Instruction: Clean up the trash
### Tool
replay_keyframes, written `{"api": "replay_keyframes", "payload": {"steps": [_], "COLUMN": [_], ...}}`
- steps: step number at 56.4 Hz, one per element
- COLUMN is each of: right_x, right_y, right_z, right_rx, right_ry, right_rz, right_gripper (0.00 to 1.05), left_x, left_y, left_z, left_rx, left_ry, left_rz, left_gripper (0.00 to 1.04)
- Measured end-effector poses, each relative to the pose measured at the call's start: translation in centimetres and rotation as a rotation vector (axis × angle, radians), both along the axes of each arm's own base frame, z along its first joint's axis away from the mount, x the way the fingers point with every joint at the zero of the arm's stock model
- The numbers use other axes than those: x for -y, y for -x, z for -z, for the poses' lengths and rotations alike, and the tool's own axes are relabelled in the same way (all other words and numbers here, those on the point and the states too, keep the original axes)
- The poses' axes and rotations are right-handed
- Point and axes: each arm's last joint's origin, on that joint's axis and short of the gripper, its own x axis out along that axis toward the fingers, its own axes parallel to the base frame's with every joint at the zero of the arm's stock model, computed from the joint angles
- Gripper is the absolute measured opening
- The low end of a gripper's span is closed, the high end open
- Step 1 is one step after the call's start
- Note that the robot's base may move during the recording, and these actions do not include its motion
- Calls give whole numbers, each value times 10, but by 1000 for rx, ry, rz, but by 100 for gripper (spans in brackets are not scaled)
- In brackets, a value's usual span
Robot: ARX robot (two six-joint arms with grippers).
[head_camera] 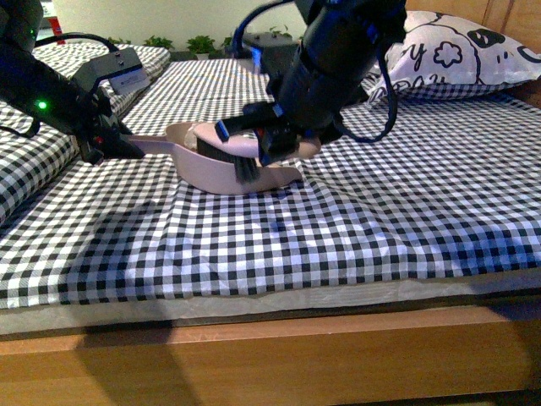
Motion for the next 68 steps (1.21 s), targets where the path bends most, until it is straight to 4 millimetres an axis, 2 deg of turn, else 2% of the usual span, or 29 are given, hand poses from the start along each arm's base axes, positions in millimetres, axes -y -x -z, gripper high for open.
{"api": "replay_keyframes", "payload": {"steps": [6,16,21,27,36,40,45,52,58,68], "right_x": [19,89,119,148,187,205,218,226,228,236], "right_y": [-6,-24,-23,-13,13,31,49,81,109,153], "right_z": [-14,-25,-33,-46,-68,-78,-85,-98,-114,-137], "right_rx": [49,166,227,302,417,466,498,582,679,793], "right_ry": [6,66,78,76,61,50,47,34,-10,-94], "right_rz": [57,277,359,414,476,501,510,499,483,489], "right_gripper": [21,21,21,21,21,21,21,21,21,21], "left_x": [0,0,0,1,1,3,4,11,21,35], "left_y": [0,0,0,-4,-3,3,12,33,55,95], "left_z": [0,0,0,6,3,-11,-32,-69,-87,-96], "left_rx": [0,0,1,94,156,194,265,419,534,660], "left_ry": [2,2,9,100,228,268,288,319,344,383], "left_rz": [2,2,1,-46,-162,-226,-277,-352,-425,-554], "left_gripper": [29,29,29,29,29,29,29,29,29,29]}}
